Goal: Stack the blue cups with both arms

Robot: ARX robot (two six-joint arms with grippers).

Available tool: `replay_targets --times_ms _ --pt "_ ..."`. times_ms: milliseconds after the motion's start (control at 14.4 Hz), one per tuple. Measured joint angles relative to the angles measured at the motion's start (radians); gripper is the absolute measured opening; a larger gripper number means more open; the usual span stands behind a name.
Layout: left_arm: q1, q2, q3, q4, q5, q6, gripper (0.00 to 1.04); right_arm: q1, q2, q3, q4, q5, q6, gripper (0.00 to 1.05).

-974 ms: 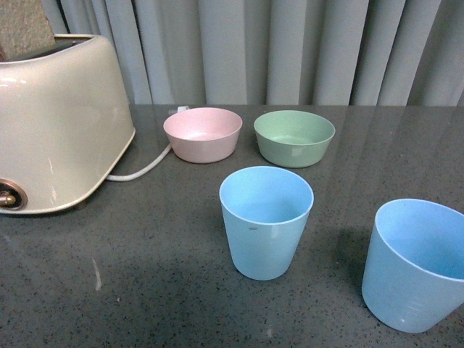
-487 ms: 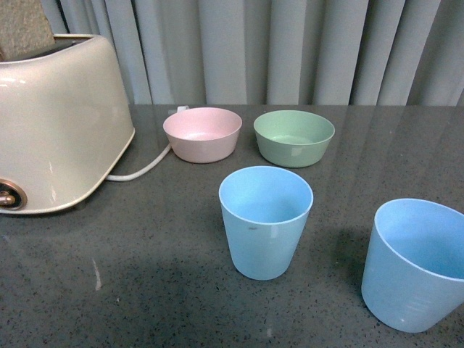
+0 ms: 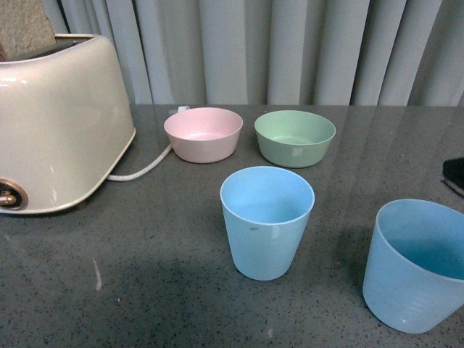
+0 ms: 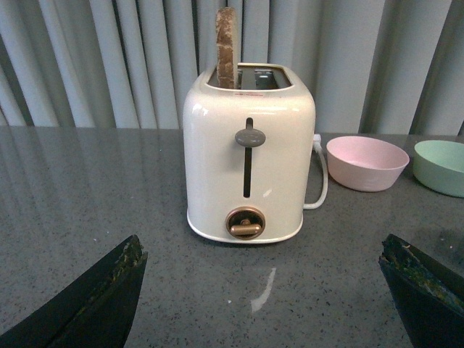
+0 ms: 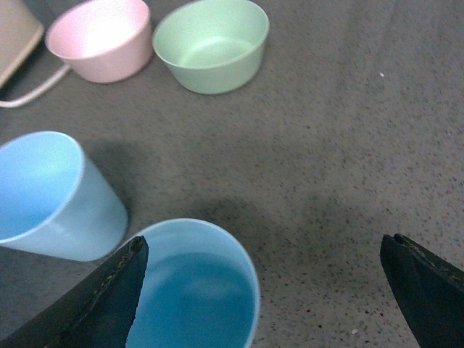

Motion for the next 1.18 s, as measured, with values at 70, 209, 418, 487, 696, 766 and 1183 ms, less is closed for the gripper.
replay_targets --times_ms 70,209,418,487,696,766,1183 --pt "0.0 0.0 0.0 0.0 0.0 0.0 0.98 -0.001 0.05 0.005 -0.003 0.023 -0.009 0.98" --pt "0.0 0.0 0.0 0.0 0.0 0.0 0.98 -0.002 0.104 0.014 -0.016 0.042 -0.023 0.98" --pt "0.0 0.0 0.0 0.0 0.0 0.0 0.98 0.002 0.184 0.024 -0.006 0.06 -0.018 0.85" --pt "0.0 0.0 0.0 0.0 0.0 0.0 0.98 0.008 0.185 0.026 -0.011 0.069 -0.018 0.72" --pt "0.0 0.0 0.0 0.0 0.0 0.0 0.98 0.014 0.184 0.038 -0.043 0.089 -0.011 0.35" --pt "0.0 0.0 0.0 0.0 0.0 0.0 0.98 0.014 0.181 0.045 -0.052 0.093 -0.006 0.23" --pt "0.0 0.0 0.0 0.0 0.0 0.0 0.98 -0.003 0.063 0.097 -0.103 0.022 0.028 0.02"
